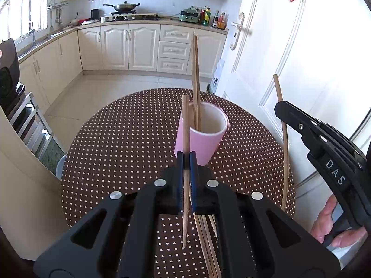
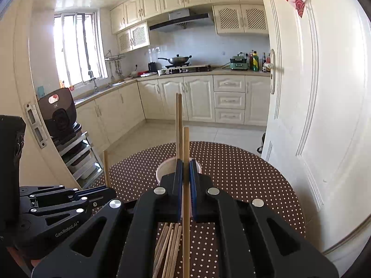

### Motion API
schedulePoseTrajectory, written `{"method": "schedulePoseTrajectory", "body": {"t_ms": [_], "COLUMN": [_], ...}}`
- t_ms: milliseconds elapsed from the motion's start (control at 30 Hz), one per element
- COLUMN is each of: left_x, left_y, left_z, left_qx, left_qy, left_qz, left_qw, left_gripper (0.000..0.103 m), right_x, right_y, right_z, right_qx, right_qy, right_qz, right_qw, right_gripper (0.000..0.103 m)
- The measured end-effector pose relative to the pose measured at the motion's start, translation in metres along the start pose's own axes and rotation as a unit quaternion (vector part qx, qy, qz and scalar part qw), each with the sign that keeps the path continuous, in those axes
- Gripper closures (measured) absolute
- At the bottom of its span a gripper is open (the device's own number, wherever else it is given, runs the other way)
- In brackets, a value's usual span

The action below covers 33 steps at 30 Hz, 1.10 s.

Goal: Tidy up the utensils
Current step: 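Lift both held chopsticks upright above the pink cup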

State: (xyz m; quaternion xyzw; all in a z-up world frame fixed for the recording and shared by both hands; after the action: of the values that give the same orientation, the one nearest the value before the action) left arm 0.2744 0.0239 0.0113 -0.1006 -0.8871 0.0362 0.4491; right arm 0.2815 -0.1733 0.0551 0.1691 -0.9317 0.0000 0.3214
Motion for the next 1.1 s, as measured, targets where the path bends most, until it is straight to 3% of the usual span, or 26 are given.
{"method": "schedulePoseTrajectory", "body": {"t_ms": [667,1100], "left_x": [0.028,0.054], "left_y": [-0.002,-0.001], "left_z": [-0.032,-0.062], "left_qx": [0.007,0.019], "left_qy": [-0.047,-0.087], "left_qz": [-0.002,0.004], "left_qw": [0.9989,0.9960], "left_gripper": [0.097,0.097], "right_x": [0.014,0.014], "right_y": [-0.014,-0.031], "right_z": [-0.030,-0.055], "right_qx": [-0.054,-0.100], "right_qy": [-0.102,-0.142], "right_qz": [0.032,0.036], "right_qw": [0.993,0.984], "right_gripper": [0.098,0.098]}}
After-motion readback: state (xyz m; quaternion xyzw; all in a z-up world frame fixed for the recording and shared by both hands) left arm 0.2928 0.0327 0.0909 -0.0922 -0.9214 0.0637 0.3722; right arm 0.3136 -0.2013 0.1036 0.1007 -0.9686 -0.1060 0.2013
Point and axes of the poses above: each gripper's, at about its wrist camera, not at the fingertips, and x roughly against the way its jaws point, y to its left, z to its underside, the point moved 5 cm from there along -x, roughly the way its jaws point, and after that the axes turned 9 degrees about y, right-handed, at the moved point
